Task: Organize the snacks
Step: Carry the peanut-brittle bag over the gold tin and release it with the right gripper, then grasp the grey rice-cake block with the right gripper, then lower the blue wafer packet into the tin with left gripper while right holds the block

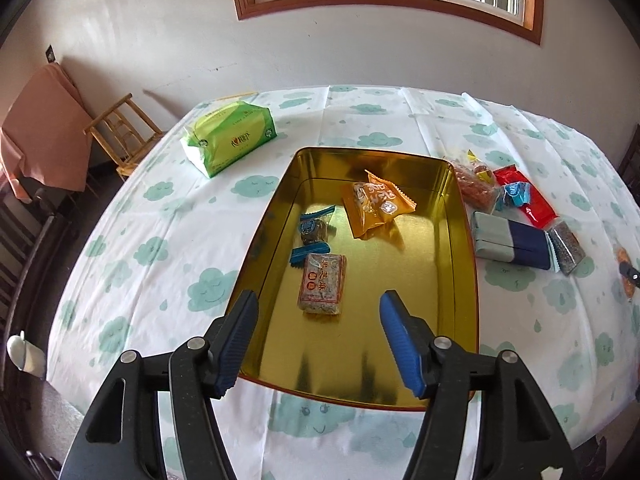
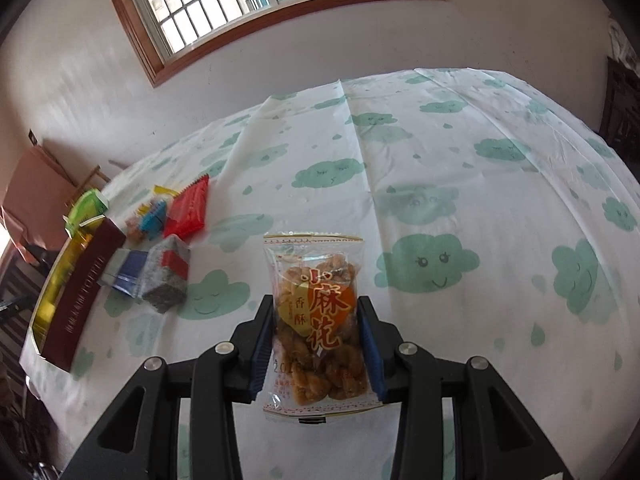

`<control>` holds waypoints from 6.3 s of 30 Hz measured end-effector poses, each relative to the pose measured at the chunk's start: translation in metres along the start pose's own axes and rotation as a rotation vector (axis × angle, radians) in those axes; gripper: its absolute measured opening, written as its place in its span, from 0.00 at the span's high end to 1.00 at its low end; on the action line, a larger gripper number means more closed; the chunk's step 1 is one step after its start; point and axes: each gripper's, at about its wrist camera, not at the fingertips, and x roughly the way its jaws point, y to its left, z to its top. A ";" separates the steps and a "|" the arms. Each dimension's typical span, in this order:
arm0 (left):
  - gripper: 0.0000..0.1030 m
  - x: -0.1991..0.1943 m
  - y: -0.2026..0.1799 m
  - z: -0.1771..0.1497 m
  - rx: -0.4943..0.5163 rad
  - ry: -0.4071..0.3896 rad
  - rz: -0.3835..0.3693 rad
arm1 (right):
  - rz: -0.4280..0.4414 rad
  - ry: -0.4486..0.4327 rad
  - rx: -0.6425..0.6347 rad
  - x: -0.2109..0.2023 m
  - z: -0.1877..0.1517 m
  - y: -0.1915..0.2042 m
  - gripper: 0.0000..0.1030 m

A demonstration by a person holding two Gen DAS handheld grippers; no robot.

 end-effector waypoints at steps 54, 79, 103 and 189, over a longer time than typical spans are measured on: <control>0.27 -0.030 0.038 -0.030 -0.066 -0.025 -0.055 | 0.353 0.037 -0.391 0.026 0.041 0.322 0.61; 0.24 -0.014 0.056 -0.038 -0.071 -0.012 0.005 | 0.307 0.235 -0.387 0.126 0.049 0.398 0.61; 0.23 -0.004 0.061 -0.043 -0.074 0.025 -0.001 | 0.332 0.253 -0.268 0.147 0.059 0.399 0.60; 0.51 -0.018 -0.224 0.047 0.564 0.269 -0.419 | 0.006 0.017 -0.061 0.006 0.002 -0.023 0.65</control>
